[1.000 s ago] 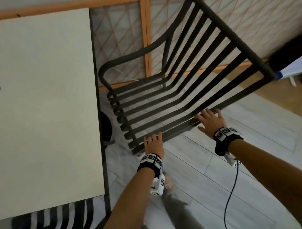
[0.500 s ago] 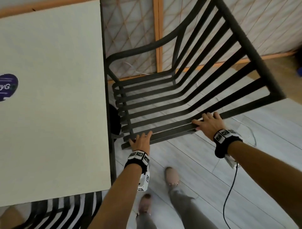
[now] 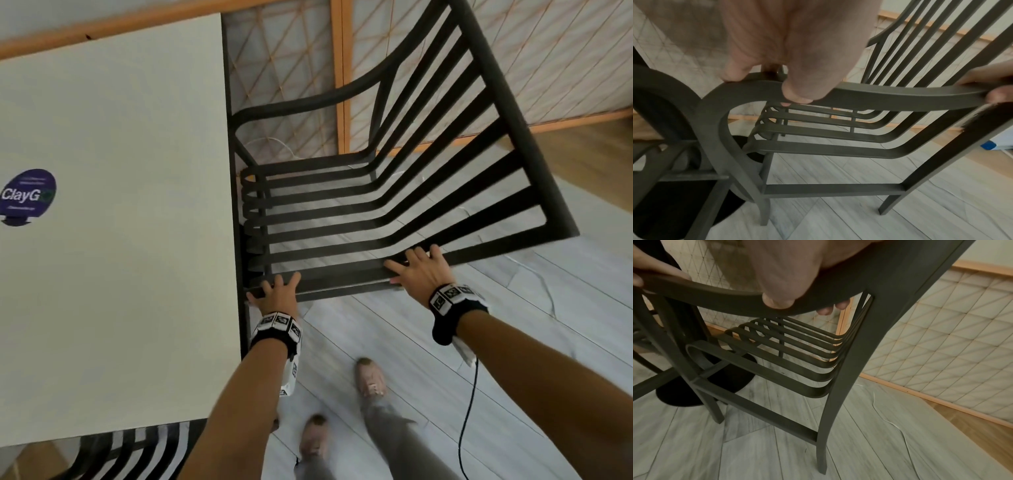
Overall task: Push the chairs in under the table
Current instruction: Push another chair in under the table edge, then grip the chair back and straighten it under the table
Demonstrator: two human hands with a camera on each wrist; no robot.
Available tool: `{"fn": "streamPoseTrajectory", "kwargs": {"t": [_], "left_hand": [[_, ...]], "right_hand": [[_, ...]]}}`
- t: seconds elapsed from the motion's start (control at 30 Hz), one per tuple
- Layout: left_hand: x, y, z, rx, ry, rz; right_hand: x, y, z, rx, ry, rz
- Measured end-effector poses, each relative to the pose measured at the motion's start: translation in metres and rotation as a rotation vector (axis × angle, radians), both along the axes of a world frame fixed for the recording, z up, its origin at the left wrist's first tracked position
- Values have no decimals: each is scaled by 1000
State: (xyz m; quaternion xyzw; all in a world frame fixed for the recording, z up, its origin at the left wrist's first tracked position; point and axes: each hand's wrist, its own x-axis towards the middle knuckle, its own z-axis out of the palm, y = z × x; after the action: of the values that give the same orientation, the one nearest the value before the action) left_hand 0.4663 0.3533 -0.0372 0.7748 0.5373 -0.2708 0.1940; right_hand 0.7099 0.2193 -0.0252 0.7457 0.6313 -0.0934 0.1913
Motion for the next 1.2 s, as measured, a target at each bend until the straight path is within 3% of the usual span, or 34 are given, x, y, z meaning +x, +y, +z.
{"fn": "streamPoseTrajectory", "kwargs": {"t": [0.13, 0.47, 0.7, 0.93, 1.2], "left_hand": [[-1, 9, -1, 13, 7, -13], [-18, -27, 6, -15, 1, 3], [-29, -107, 63, -58, -223, -82], [-139, -164, 130, -504, -222, -209], [-296, -158, 184, -478, -177, -112]], "right_hand": [[-3, 7, 2, 10, 3, -34], [-31, -21, 14, 14, 35, -116], [-126, -44, 36, 85, 103, -110], [-273, -74, 36, 32, 300, -57], [-396, -73, 38, -65, 360, 250]]}}
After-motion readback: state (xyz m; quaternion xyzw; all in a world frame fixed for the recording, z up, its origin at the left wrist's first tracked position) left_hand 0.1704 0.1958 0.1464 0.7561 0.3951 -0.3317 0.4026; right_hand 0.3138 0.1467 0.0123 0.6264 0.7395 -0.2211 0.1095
